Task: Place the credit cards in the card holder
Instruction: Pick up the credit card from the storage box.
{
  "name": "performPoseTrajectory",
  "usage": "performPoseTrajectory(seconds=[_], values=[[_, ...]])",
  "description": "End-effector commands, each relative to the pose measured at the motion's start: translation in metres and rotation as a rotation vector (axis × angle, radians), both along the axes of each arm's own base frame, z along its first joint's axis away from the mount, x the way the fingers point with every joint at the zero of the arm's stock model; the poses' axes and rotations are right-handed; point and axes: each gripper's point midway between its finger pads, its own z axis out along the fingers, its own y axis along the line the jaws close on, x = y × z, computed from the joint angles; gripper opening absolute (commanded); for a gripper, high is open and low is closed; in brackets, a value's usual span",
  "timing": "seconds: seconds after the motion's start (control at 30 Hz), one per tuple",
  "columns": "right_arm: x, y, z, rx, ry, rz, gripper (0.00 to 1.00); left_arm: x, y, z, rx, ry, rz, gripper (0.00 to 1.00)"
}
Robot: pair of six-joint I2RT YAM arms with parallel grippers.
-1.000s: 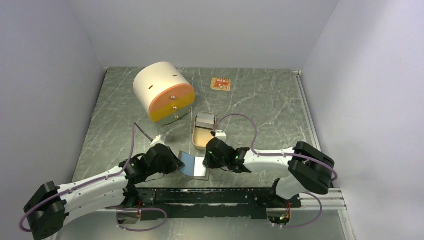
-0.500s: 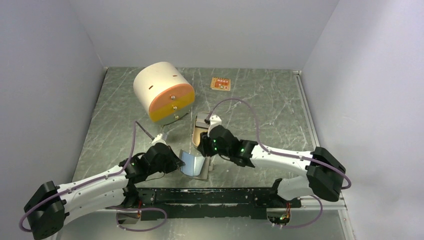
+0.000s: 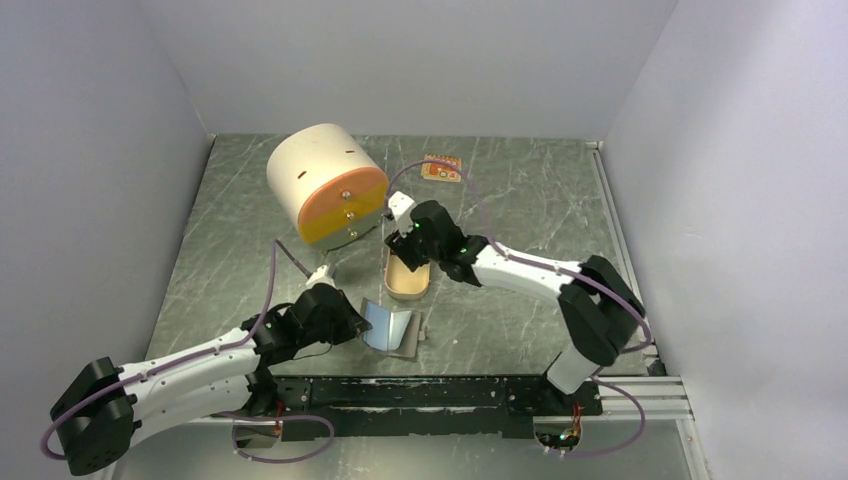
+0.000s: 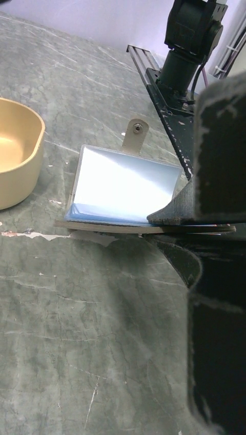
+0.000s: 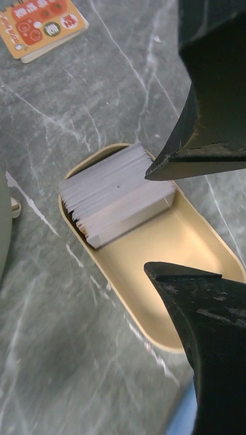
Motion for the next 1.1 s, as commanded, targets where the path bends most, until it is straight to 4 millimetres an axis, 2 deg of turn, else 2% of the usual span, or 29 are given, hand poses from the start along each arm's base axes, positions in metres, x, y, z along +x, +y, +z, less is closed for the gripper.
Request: performPoseTrajectory(seconds=[0.0,0.17,0.33,0.5,0.7,1.07], values=[[0.030,-0.001,-0.004,-0.170,-0.131,0.091,0.64,0.004,-0.011,0.020,-0.051,-0.037,-0.024,0.09],[0.041,0.004,-0.020,-0.249,-0.187,0.155,0.67,0.003,-0.009,0.022,-0.056,-0.042,-0.022,0.09],[0.047,-0.002,-0.038,-0.322,-0.208,0.162,0.69,0.002,-0.007,0.023,-0.063,-0.045,-0.017,0.09],[0.054,-0.007,-0.044,-0.355,-0.246,0.131,0.70,0.002,-0.005,0.025,-0.064,-0.050,-0.010,0.09],[0.068,-0.016,-0.036,-0.367,-0.319,0.044,0.68,0.002,-0.005,0.026,-0.059,-0.050,-0.011,0.09],[0.063,-0.011,-0.027,-0.338,-0.319,0.089,0.62,0.003,-0.006,0.025,-0.057,-0.044,-0.011,0.09]])
